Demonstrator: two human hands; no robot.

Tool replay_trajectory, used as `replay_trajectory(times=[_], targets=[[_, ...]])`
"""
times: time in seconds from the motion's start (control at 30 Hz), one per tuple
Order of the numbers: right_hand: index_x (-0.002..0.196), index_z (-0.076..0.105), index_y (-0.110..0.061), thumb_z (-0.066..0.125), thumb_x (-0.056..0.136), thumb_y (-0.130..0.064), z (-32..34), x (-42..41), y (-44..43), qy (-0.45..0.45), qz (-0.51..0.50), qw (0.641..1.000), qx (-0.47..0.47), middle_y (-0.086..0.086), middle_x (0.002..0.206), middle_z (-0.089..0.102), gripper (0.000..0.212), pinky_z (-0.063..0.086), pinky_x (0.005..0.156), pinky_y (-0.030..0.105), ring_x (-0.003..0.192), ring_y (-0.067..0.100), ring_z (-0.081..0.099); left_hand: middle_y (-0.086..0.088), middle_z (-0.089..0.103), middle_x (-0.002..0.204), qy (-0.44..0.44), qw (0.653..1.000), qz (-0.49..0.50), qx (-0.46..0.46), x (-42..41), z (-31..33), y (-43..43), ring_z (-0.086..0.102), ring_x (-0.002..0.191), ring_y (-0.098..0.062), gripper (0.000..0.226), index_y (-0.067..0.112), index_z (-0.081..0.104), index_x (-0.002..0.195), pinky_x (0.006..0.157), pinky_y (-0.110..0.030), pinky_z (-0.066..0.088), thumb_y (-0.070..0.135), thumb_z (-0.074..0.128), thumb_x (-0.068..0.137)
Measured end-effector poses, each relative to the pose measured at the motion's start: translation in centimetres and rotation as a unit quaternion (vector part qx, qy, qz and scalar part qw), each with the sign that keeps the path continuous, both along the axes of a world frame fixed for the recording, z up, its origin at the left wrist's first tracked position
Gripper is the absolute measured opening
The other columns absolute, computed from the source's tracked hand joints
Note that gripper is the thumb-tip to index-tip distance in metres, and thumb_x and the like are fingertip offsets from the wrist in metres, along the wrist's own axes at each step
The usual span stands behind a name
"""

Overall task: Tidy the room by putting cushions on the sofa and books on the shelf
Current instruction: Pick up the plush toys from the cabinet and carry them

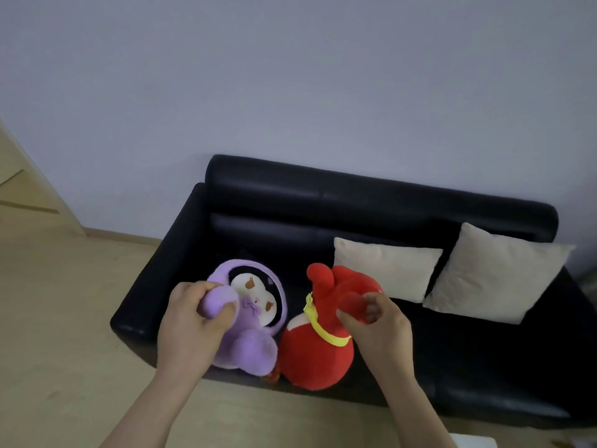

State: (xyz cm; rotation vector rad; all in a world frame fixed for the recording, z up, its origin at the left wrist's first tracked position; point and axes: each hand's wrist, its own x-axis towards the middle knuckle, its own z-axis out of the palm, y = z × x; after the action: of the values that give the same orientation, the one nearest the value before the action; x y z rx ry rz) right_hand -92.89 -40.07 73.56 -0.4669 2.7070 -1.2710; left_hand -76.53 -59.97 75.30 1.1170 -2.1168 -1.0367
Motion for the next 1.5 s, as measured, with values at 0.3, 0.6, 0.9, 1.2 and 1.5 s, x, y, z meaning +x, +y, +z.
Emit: replay_trajectory(times=[0.3,0.6,0.9,1.2,1.5], targets=[[0.108,0.063,-0.021,0.080,0.072,-0.038,-1.7,-5.1,-7.5,-0.038,-0.021,0.999,0.016,-0.013,0.088,0.061,0.043,0.047,0.062,0.017,0.079,0.002,0.057,0.002,0.052,0.099,-0.032,0.999,-0.013,-0.005,-4.9,-1.7,-8.4,0.054,0.077,-0.005,0.023,0.024,0.058,0.094,0.057,-0.021,0.039,0.017,0.072,0.078],[0.114,0.059,-0.021,0.077,0.074,-0.040,-4.4,-15.7,-15.4,-0.083,-0.019,0.996,0.041,-0.013,0.092,0.058,0.047,0.045,0.057,0.018,0.076,0.001,0.056,0.000,0.054,0.099,-0.085,0.995,-0.015,-0.042,-14.9,-3.9,-16.4,0.053,0.076,-0.008,0.025,0.020,0.058,0.096,0.057,-0.017,0.037,0.020,0.074,0.076],[0.095,0.055,-0.023,0.076,0.076,-0.034,-6.1,-22.3,-19.9,-0.099,-0.019,0.992,0.070,-0.009,0.074,0.059,0.030,0.055,0.056,0.028,0.064,0.008,0.061,-0.002,0.054,0.097,-0.130,0.990,-0.020,-0.040,-21.2,-6.6,-20.9,0.052,0.075,-0.006,0.029,0.017,0.057,0.098,0.058,-0.015,0.037,0.025,0.074,0.077],[0.097,0.055,-0.023,0.072,0.079,-0.038,-9.0,-22.3,-21.6,-0.147,-0.046,0.979,0.134,-0.010,0.076,0.058,0.029,0.043,0.051,0.020,0.065,0.005,0.057,-0.002,0.053,0.097,-0.167,0.985,-0.050,-0.002,-22.2,-9.8,-23.9,0.050,0.073,-0.005,0.030,0.015,0.056,0.098,0.057,-0.014,0.034,0.022,0.076,0.075],[0.114,0.056,-0.015,0.069,0.082,-0.038,-11.9,-21.2,-23.3,-0.201,-0.101,0.964,0.145,-0.001,0.092,0.062,0.041,0.043,0.053,0.022,0.076,0.013,0.059,-0.004,0.053,0.099,-0.185,0.979,-0.079,0.035,-21.6,-12.7,-27.2,0.051,0.074,-0.008,0.029,0.017,0.055,0.096,0.057,-0.014,0.035,0.020,0.075,0.076]])
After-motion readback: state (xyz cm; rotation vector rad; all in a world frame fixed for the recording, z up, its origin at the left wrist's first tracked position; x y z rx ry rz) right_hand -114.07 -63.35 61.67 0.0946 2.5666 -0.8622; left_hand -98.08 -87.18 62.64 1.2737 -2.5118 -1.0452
